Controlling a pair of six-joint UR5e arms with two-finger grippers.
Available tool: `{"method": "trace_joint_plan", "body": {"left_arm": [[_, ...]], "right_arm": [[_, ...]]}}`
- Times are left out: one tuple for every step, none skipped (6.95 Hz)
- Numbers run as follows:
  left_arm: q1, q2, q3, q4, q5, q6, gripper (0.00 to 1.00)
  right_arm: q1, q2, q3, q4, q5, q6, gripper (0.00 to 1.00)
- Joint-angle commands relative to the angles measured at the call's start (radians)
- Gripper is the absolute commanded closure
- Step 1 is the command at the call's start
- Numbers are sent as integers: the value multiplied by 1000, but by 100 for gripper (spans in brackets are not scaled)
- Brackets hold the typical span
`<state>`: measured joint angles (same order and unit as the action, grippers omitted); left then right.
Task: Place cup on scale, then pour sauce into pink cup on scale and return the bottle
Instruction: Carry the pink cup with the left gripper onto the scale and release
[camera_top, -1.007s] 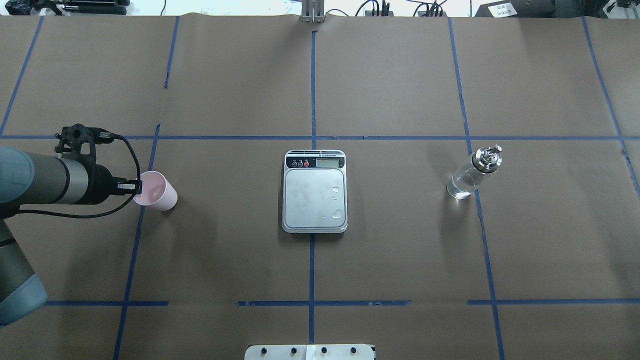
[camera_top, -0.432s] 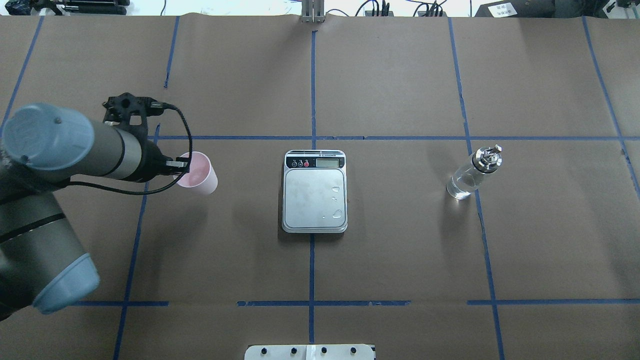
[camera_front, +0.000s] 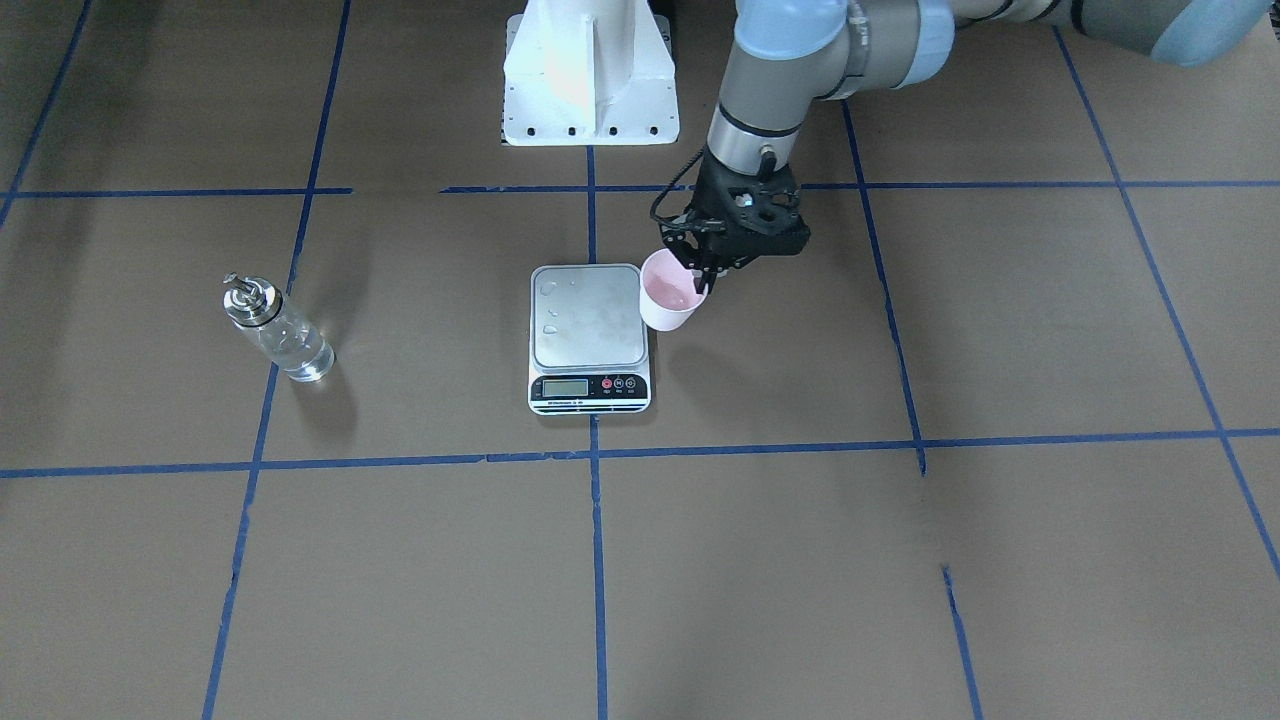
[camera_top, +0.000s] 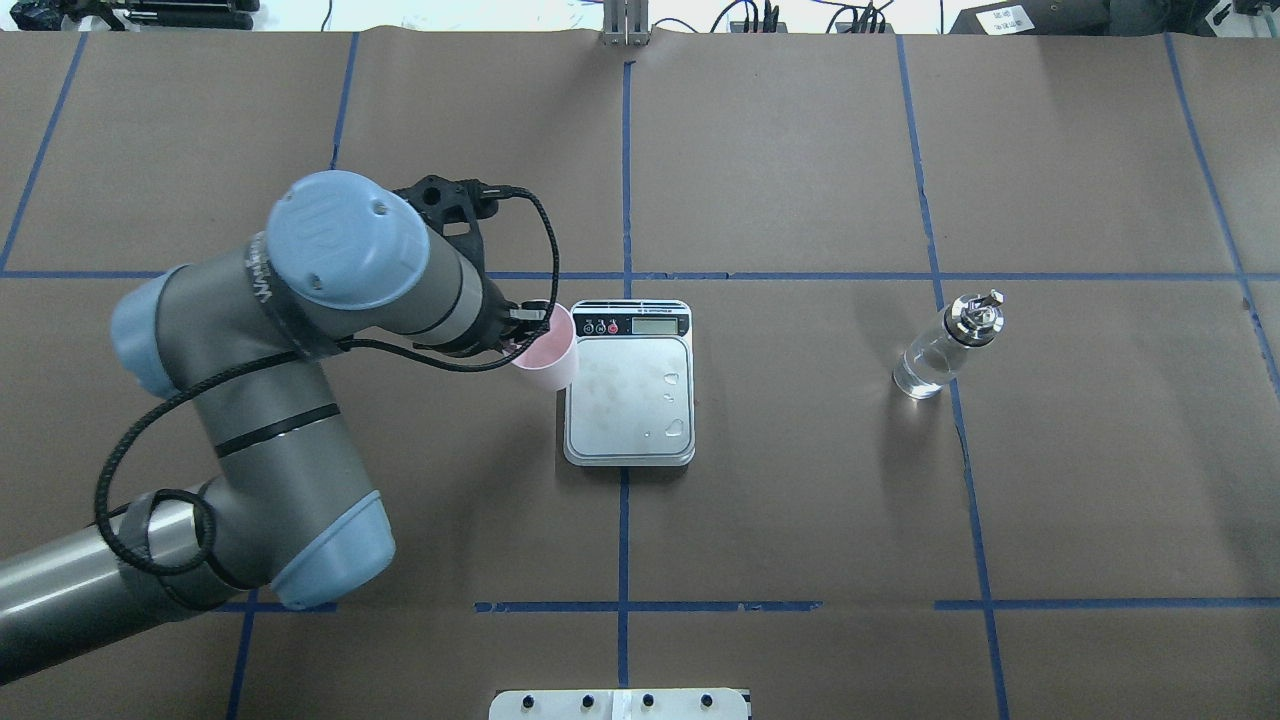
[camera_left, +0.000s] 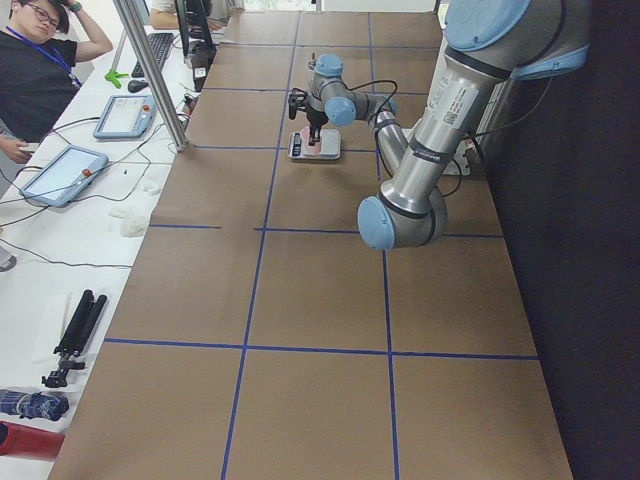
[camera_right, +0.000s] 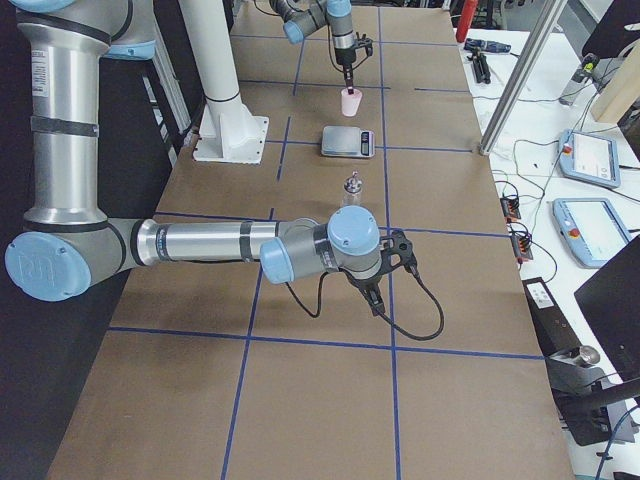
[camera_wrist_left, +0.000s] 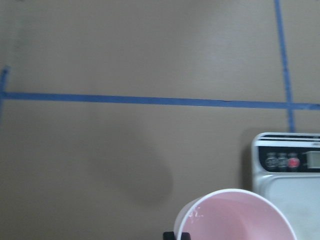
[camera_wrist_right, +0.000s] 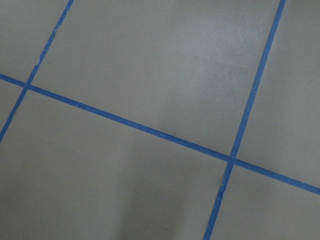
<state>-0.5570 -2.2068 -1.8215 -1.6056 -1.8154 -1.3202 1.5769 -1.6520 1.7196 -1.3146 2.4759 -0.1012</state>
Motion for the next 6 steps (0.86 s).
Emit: {"method": "trace_joint_plan", "body": {"left_arm": [[23,-80,65,6,4,-24,100],[58,-106,97,6,20,-43,100],[83,-137,150,0,62,-72,100],[83,-145,160,-1,62,-74,94],[83,-142,160,-1,62,-74,82],[83,-142,157,-1,62,-74,38]], "right_arm": [[0,0,0,0,0,1,0],[0,-2,3,0,2,2,0],[2,-3,8,0,2,2,0],[2,-3,6,0,0,2,0],[2,-3,6,0,0,2,0],[2,-3,6,0,0,2,0]]}}
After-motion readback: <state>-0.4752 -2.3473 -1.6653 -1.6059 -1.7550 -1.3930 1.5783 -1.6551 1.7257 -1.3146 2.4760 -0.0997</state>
